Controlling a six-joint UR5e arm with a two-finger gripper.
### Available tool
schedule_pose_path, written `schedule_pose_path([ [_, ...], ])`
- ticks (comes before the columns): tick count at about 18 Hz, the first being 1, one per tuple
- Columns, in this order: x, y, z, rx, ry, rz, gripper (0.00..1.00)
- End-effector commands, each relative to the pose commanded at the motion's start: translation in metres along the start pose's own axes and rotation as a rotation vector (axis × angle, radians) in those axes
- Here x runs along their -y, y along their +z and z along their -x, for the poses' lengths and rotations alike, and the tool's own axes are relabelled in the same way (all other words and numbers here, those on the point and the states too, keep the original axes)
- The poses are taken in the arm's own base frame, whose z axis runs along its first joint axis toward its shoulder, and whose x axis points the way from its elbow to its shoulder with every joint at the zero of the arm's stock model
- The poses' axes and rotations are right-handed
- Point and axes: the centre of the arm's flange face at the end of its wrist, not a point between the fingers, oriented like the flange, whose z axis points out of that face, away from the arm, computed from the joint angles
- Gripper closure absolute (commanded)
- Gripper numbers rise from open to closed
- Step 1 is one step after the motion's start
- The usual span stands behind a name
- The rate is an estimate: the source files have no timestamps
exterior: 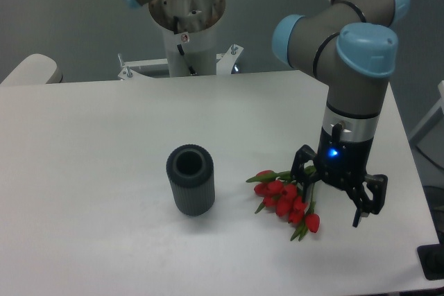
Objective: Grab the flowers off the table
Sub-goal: 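Raise the open gripper and move it over the tulip stems, then lower the open gripper onto the green tulip stems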
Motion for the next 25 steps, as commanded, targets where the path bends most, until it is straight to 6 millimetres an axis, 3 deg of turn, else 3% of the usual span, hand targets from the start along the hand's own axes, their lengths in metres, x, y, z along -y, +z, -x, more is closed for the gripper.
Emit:
schedule_pose_path([
  [7, -0.047, 0.043, -0.027, -0.035, -0.02, 0.235, 0.0],
  [13, -0.111, 0.07, -0.023, -0.101, -0.088, 0.286, 0.0],
  [17, -0.124, 0.091, -0.039, -0.152, -0.068, 0.3, 0.0],
  [21, -0.139, 0.103, -0.051, -0.214, 0.086, 0.299, 0.0],
  [25, -0.15, 0.117, -0.068, -0.25, 0.083, 0.299, 0.0],
])
